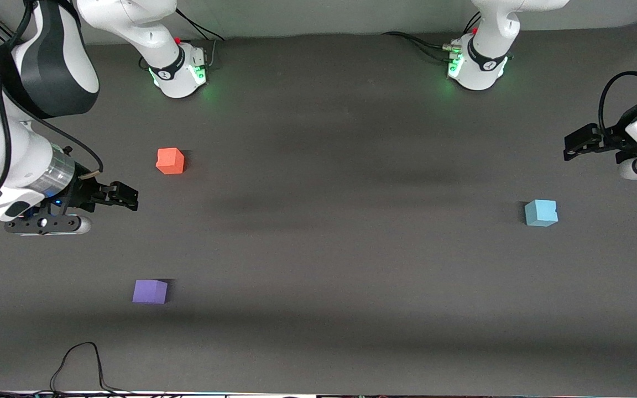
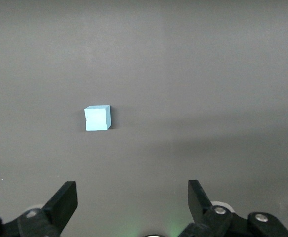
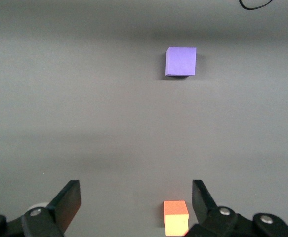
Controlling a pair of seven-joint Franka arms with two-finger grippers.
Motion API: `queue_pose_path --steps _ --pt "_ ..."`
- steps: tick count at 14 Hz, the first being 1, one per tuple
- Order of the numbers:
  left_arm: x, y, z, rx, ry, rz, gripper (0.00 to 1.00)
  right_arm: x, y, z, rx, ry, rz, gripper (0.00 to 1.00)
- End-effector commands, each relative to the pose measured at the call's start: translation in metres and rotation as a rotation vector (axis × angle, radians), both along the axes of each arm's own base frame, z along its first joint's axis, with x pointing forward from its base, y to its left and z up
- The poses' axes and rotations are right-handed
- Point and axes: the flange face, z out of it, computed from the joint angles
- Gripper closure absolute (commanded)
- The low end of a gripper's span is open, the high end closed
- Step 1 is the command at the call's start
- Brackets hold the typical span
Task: Place blue block between orange and purple blocks
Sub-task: 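Move the left gripper toward the light blue block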
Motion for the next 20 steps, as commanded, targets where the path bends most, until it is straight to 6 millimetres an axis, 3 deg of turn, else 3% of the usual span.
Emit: queue_pose_path --steps 1,6,11,14,17,20 --pt "-0.005 -0.002 0.007 -0.015 0.011 0.006 0.0 -0.003 0.006 0.001 -0.025 -0.013 -0.005 0.0" --pt "-0.008 0.011 0.005 -0.013 0.046 0.002 0.0 0.0 0.001 -0.002 -0.059 -0.015 -0.003 0.0" --pt "-0.018 0.096 0.006 -0.006 0.047 -0.048 0.0 -0.001 0.002 -0.001 -0.058 -0.019 -0.001 0.0" --pt "-0.024 0.127 -0.008 0.015 0.041 -0.025 0.0 -0.016 -0.003 0.013 -0.054 -0.026 -0.002 0.0" --pt "-0.03 0.141 -0.066 0.025 0.013 -0.008 0.0 -0.039 -0.01 0.03 -0.046 -0.041 0.004 0.0" --pt "-0.032 0.134 -0.135 0.02 0.005 -0.023 0.0 -0.054 -0.015 0.037 -0.038 -0.055 0.027 0.0"
